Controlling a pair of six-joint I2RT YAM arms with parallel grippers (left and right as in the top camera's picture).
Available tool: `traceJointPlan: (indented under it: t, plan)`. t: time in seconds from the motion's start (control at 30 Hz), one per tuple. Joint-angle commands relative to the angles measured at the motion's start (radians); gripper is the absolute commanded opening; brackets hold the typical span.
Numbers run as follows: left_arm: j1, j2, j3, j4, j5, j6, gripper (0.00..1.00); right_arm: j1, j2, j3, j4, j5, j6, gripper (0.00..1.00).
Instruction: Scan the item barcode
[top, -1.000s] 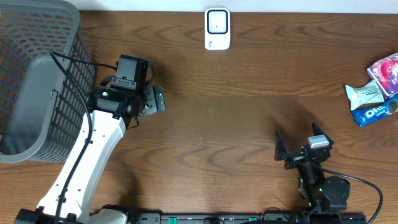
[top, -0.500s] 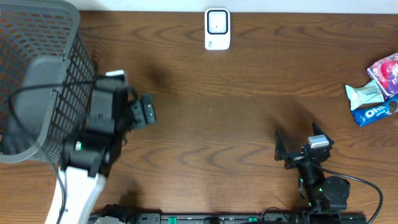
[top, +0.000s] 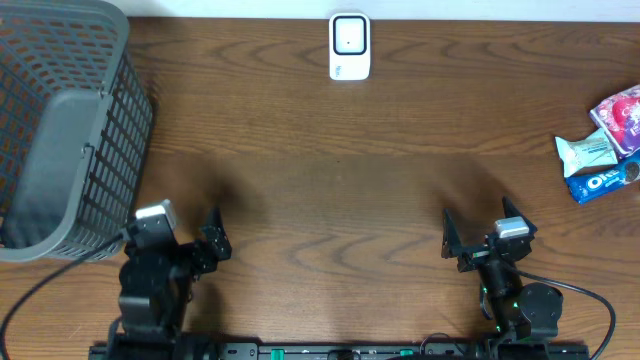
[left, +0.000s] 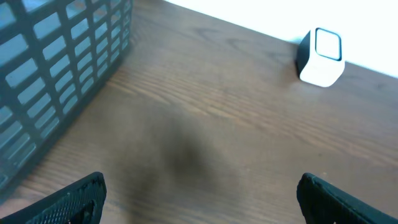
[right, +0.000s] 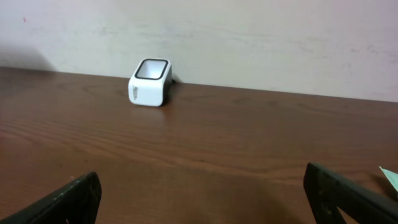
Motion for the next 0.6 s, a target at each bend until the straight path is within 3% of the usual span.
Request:
traceJointPlan:
  t: [0.0, 0.3, 0.57]
  plan:
    - [0.014, -0.09, -0.066, 0.043, 0.021, 0.001, 0.98, -0.005, -0.007, -0.002, -0.005, 0.008, -0.008, 0.99]
    - [0.033, -0.284, -0.266, 0.279, 0.031, 0.001, 0.98, -0.005, -0.007, -0.002, -0.005, 0.008, -0.008, 0.99]
    - [0.077, -0.285, -0.395, 0.599, 0.074, 0.0, 0.98, -0.005, -0.007, -0.002, -0.005, 0.008, -0.008, 0.99]
